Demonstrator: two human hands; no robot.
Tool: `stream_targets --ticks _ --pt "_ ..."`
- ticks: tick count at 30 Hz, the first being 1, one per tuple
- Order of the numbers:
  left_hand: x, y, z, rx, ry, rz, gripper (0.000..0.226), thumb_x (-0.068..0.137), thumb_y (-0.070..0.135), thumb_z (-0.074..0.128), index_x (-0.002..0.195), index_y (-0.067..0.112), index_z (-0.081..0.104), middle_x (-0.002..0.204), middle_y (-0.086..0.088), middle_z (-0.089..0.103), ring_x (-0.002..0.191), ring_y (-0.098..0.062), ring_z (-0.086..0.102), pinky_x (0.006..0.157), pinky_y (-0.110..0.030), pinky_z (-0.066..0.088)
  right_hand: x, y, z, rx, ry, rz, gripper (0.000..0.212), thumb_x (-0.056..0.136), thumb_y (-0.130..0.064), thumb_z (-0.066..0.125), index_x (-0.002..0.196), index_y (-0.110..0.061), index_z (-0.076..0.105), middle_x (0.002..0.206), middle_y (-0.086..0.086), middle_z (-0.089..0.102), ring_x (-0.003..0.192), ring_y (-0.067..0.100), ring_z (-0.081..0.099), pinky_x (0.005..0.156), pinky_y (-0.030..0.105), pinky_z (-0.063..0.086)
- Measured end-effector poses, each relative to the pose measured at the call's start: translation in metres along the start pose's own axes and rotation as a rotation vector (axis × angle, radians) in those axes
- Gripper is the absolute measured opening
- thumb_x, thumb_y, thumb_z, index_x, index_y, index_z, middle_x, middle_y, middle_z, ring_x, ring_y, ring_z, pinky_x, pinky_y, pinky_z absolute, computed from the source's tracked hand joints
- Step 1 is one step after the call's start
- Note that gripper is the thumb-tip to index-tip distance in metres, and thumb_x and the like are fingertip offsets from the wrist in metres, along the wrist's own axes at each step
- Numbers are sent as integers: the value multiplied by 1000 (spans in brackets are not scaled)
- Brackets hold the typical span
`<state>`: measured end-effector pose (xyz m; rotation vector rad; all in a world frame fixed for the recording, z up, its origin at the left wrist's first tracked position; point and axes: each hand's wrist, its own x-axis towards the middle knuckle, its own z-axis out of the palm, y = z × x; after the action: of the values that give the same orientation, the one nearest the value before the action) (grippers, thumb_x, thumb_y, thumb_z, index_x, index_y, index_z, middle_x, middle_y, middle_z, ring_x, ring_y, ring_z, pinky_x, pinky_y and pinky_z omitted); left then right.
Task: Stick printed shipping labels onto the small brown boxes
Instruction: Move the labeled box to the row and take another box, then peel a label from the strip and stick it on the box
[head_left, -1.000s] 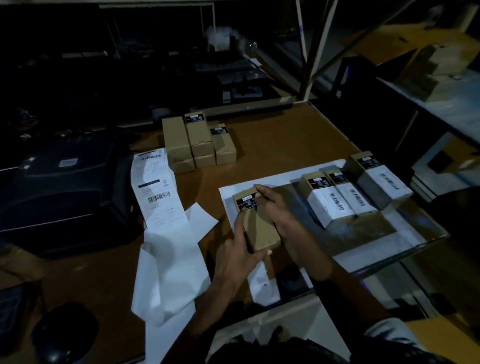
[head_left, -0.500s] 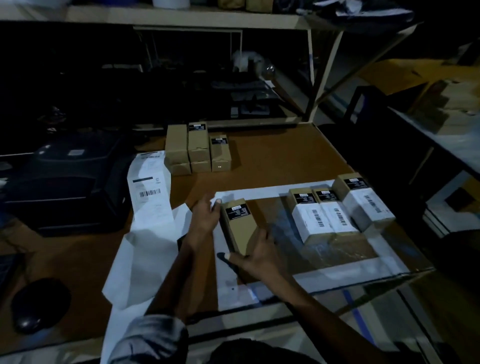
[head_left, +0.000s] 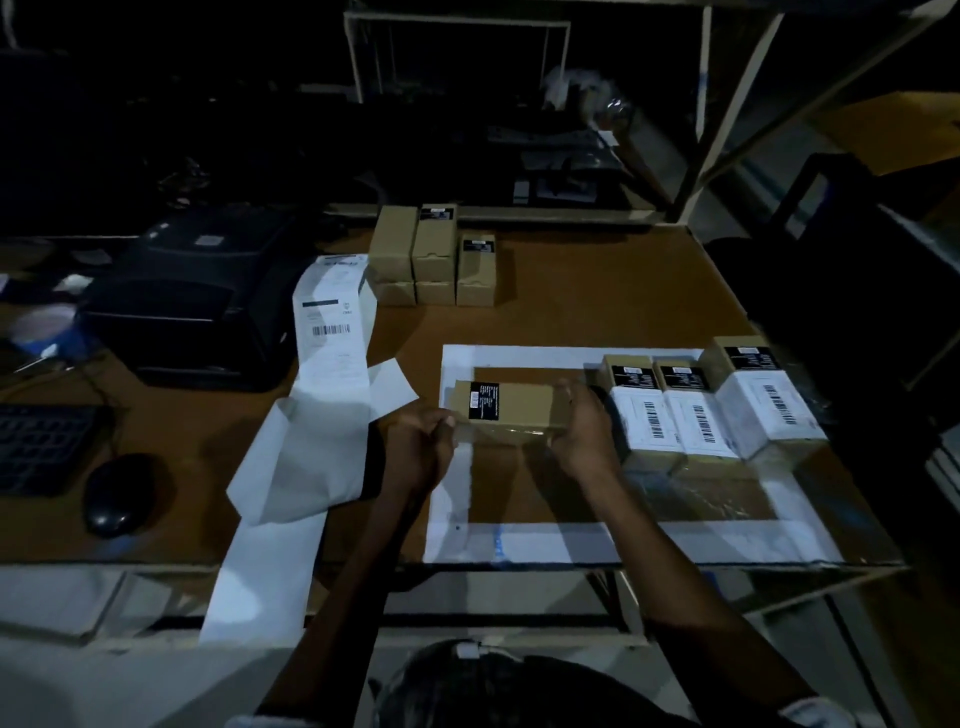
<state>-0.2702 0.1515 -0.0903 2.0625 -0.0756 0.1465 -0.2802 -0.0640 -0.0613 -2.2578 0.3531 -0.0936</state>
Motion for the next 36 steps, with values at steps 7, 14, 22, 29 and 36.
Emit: stream_targets --ticks 7,14,22,29,36 --pt "-8 11 -9 -56 5 -80 21 96 19 60 83 9 72 83 -17 73 76 -33 70 73 -49 59 -6 -11 0 -60 -39 -42 92 73 18 69 149 -24 39 155 3 36 141 27 38 110 36 42" --pt "17 9 -66 8 90 32 24 93 22 61 83 4 72 86 -12 74 78 -24 68 79 -33 54 -27 -82 46 62 -70 -159 60 88 1 68 141 -23 51 140 -1 53 121 12 53 99 24 48" --pt "61 -31 -149 123 165 118 27 87 22 59 81 0 73 82 -16 73 74 -29 68 64 -29 50 1 -155 157 120 -285 4 48 99 -11 58 146 -11 48 141 9 56 131 25 51 95 21 38" --pt "80 -67 -179 50 127 130 22 92 22 59 79 9 69 75 -2 66 74 -22 66 62 -13 40 31 -176 212 -16 -187 131 21 93 -13 64 114 -17 67 117 5 69 112 25 64 92 33 53" --pt "93 -77 -171 57 52 80 12 93 12 67 100 8 76 111 -7 74 106 -24 68 81 -18 48 30 -184 225 -164 -127 185 19 99 -23 61 114 -15 69 122 5 69 113 25 65 91 32 55"
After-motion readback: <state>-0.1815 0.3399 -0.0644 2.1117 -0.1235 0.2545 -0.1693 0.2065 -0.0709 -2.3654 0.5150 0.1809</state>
